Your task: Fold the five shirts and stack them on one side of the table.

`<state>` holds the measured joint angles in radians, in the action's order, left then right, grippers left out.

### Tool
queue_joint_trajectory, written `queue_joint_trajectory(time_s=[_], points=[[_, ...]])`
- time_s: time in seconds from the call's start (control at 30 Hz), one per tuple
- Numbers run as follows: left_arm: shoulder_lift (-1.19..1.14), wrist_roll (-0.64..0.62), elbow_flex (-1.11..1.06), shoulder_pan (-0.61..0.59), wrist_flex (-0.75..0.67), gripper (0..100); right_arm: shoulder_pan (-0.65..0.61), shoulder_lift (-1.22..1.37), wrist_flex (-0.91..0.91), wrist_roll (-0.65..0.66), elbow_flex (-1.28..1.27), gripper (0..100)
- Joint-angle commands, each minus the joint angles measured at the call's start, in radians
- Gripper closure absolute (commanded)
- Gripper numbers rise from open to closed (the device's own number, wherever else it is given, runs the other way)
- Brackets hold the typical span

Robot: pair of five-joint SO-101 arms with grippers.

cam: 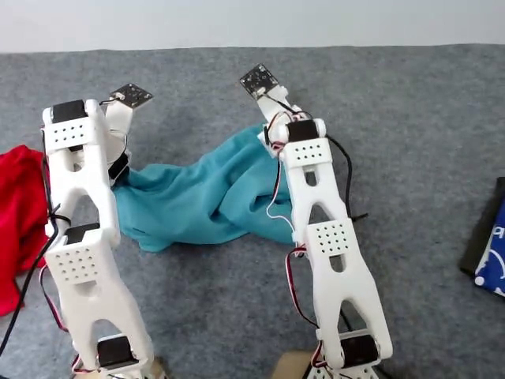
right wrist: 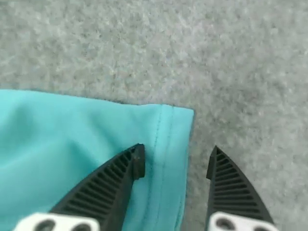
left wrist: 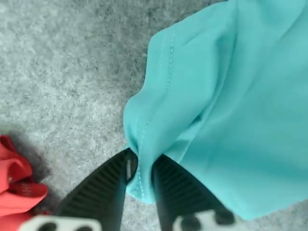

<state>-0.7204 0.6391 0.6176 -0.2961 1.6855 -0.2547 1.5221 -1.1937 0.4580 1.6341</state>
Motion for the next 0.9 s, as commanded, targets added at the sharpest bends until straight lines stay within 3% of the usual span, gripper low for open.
queue_joint_trajectory(time_s=[0.0, 0.17, 0.3, 0.47, 0.7, 0.87], points=[[0.015, -0.006, 0.025, 0.000, -0.011, 100, 0.013, 0.013, 0.065, -0.009, 0.044, 77.9], [0.014, -0.006, 0.018, 0.000, -0.011, 100, 0.012, 0.068, 0.139, 0.000, 0.044, 89.0], [0.015, -0.006, -0.013, 0.000, -0.012, 100, -0.007, 0.099, 0.170, 0.138, 0.044, 98.5], [0.015, -0.006, -0.022, -0.002, -0.012, 100, -0.015, 0.051, 0.119, 0.245, 0.049, 98.9], [0.028, -0.012, 0.024, 0.003, 0.006, 100, -0.007, -0.119, -0.008, 0.247, 0.048, 98.9], [0.028, -0.094, 0.183, 0.005, 0.060, 100, -0.007, -0.257, -0.050, 0.249, 0.048, 98.9]])
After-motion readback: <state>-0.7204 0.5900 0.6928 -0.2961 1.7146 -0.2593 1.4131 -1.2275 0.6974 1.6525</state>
